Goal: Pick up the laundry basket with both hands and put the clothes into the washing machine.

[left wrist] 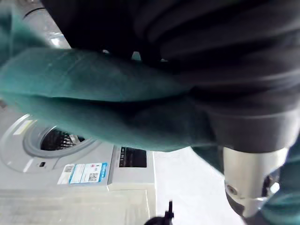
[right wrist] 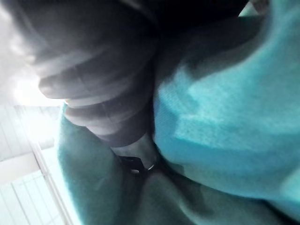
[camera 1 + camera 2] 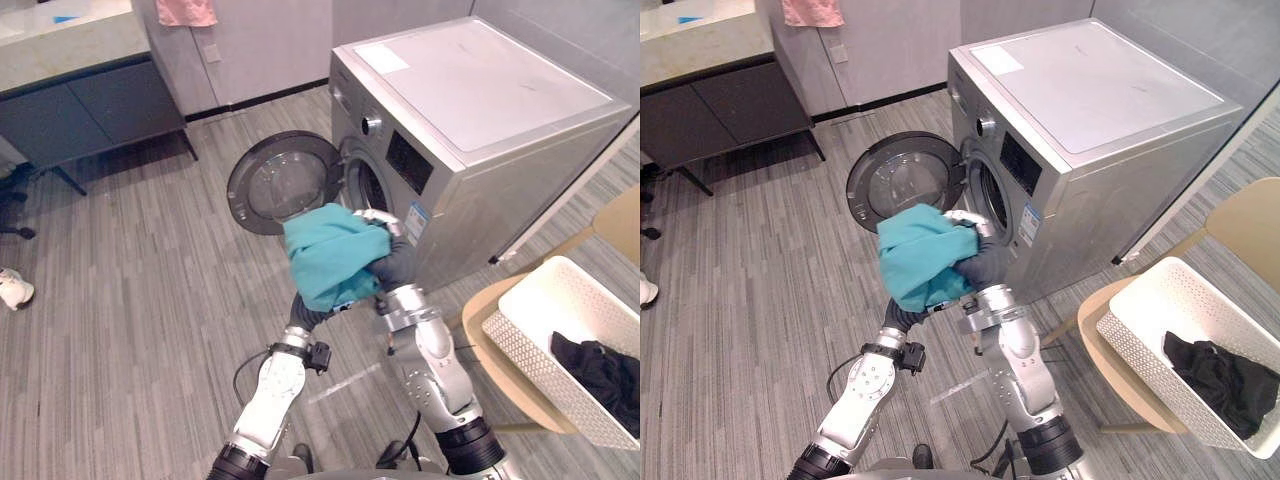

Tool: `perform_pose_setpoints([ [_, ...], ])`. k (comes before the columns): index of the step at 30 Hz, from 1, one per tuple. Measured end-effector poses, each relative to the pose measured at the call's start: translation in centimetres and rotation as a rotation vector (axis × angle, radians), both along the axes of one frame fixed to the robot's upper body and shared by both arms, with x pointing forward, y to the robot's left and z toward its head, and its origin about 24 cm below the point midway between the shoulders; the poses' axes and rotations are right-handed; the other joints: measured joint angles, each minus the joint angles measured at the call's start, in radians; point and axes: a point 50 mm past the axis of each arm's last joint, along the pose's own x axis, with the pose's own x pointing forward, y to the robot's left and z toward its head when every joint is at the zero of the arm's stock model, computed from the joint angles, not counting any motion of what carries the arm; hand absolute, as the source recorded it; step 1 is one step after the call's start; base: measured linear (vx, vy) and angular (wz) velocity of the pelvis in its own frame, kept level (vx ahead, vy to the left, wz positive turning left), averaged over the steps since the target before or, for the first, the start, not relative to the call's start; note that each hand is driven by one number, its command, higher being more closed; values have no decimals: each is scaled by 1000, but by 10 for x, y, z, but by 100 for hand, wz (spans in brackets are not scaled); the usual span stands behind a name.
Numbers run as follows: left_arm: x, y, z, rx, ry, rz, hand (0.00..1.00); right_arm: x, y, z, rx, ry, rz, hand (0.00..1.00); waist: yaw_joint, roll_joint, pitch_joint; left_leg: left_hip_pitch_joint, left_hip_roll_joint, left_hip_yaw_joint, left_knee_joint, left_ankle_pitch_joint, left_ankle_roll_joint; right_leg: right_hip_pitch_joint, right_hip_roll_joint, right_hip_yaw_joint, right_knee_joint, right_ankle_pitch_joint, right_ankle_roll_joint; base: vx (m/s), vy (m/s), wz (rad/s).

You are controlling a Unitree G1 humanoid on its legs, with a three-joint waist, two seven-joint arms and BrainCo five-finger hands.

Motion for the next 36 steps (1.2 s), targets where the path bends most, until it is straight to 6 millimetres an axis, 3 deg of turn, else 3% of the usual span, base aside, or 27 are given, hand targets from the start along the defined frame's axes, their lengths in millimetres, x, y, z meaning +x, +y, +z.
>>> perform_pose_setpoints([
  [1,0,-1,0,9,-5,-4,100,-1,4,0,6,4,26,100,-1,-1,-1,-2,-3,0,-4,3,5,1,2,0,-13,11,3,-72,50,-1],
  [2,0,-2,1,25,-17,-3,100,-1,5,0,23,19,39,0,-1,-2,-1,-7,-4,0,-6,7,10,1,6,0,-29,25,-2,-60,19,-3],
  [10,-1,11,-4,42,-4,67,100,-7,0,-17,44,91,61,0,-2,-10,-7,-2,-1,-11,-72,46,18,26,55,-6,-132,82,-17,-72,-37,0],
  [15,-9,43,-19,24,72,220,100,-13,-15,-35,-23,142,-13,0,1,-25,-12,-18,8,-31,-81,56,10,27,73,-24,-158,93,-24,-31,-41,8],
  [19,-13,72,-24,-27,105,369,100,-11,-46,-45,-142,150,-207,0,25,-36,-9,-57,10,-54,-65,55,9,9,68,-44,-160,91,-22,6,-11,16],
  [21,-20,85,-30,-28,133,432,100,-12,-62,-50,-199,165,-297,0,27,-39,-7,-70,10,-62,-44,32,17,-9,48,-51,-104,54,-1,69,20,19],
  [22,-27,95,-35,-20,158,479,100,-14,-75,-55,-240,180,-364,0,25,-45,0,-83,7,-64,2,-9,16,-44,-3,-52,30,-15,8,68,35,14],
  [23,-30,98,-37,-18,166,495,100,-16,-81,-58,-255,192,-391,0,24,-50,3,-86,2,-69,21,-25,17,-57,-30,-52,93,-43,5,100,40,28],
  [24,-33,102,-40,-27,183,513,100,-20,-94,-64,-306,215,-449,0,22,-58,9,-89,-9,-94,59,-58,23,-90,-80,-15,233,-85,-7,89,58,36],
  [26,-35,109,-38,-26,178,542,100,-26,-107,-78,-382,268,-518,0,-5,-63,23,-82,-26,-140,89,-77,51,-179,-133,126,459,-80,-24,126,75,62],
  [27,-36,111,-37,-26,172,549,100,-28,-113,-86,-407,304,-543,0,-18,-55,33,-77,-24,-170,92,-81,54,-219,-135,184,524,-98,-24,160,15,71],
  [29,-36,121,-34,-4,159,573,100,-29,-116,-100,-462,358,-559,0,-31,-64,38,-76,-2,-194,97,-104,61,-281,-62,268,448,-124,-5,261,-50,40],
  [31,-32,121,-32,-5,148,572,100,-31,-124,-110,-502,400,-592,0,-35,-60,56,-56,8,-218,82,-115,52,-334,3,312,318,-99,18,292,-95,31],
  [33,-27,114,-30,-8,140,537,100,-38,-140,-134,-578,515,-636,0,-64,-62,83,12,-3,-247,39,-119,23,-358,44,363,59,41,52,342,-175,70],
  [34,-26,113,-30,-3,142,526,100,-42,-143,-142,-605,556,-641,0,-70,-68,86,32,-11,-258,43,-133,6,-363,40,382,29,72,45,415,-231,88],
  [35,-27,110,-35,6,167,505,100,-53,-149,-162,-662,656,-637,0,-87,-63,86,69,-13,-283,57,-164,-17,-350,40,417,71,191,-30,554,-256,55],
  [36,-27,101,-37,-15,181,478,100,-60,-154,-176,-700,731,-628,0,-84,-16,85,63,19,-280,98,-168,-24,-358,56,396,141,121,-28,471,-212,45],
])
